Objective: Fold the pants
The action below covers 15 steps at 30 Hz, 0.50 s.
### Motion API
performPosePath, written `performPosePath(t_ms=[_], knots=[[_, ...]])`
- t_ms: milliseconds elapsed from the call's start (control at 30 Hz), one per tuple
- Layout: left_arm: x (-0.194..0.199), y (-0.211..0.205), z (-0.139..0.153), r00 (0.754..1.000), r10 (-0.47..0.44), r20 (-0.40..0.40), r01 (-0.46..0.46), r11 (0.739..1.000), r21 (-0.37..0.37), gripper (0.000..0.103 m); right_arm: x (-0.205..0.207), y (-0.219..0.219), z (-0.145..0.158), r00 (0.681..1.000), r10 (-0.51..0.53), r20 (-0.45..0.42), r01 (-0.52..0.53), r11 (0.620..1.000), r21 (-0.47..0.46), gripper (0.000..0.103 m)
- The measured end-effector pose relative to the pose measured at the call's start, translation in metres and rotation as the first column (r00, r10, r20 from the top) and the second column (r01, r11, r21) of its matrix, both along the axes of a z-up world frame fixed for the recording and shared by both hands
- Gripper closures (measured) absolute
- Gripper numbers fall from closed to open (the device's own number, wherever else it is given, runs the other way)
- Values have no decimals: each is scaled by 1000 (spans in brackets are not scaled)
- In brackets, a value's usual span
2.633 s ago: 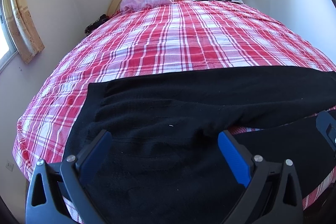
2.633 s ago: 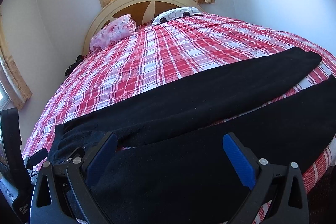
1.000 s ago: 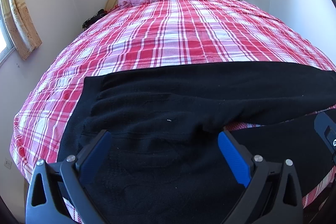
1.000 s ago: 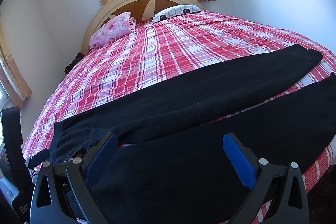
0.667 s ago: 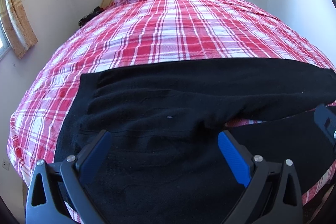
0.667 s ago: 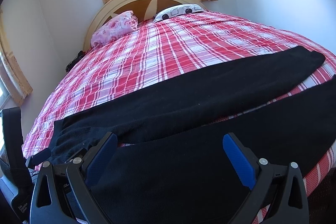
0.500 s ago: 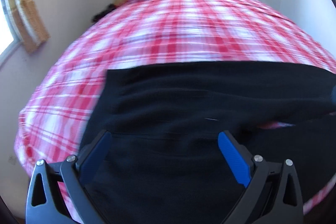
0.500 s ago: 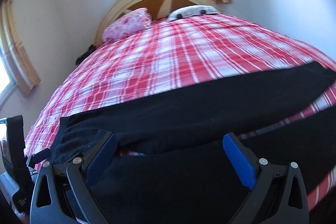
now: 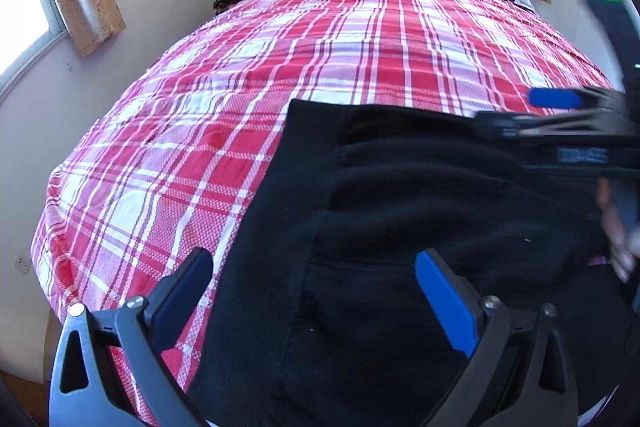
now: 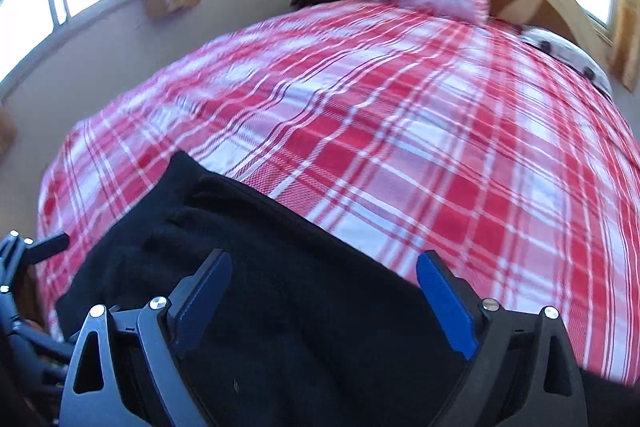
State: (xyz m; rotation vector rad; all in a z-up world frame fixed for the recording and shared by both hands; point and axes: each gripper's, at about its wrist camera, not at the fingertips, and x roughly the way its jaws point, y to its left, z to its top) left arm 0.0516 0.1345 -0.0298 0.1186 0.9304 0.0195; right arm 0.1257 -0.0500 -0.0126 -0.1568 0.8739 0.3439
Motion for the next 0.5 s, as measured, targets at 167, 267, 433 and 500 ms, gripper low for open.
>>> performPosePath(t_ms=[167,267,433,500], knots=[[1,5,-5,1000,-23,-2,23,1000,3,0,41,25,-31,998,33,-62,-37,997,-73,25],[4,11,-6,1000,-23,-10,23,1000,-14,0,52,24,-48,988,56,-145,-58,998,-8,52],[2,21,-4,1000,-9,-13,8,998,-61,0,45,20,-42,985,82,-149,-71,994,78,98],[-3,25,0,1000,-9,3,9,998,-69,0,34,21,-31,988,82,-128,-68,992,107,98]])
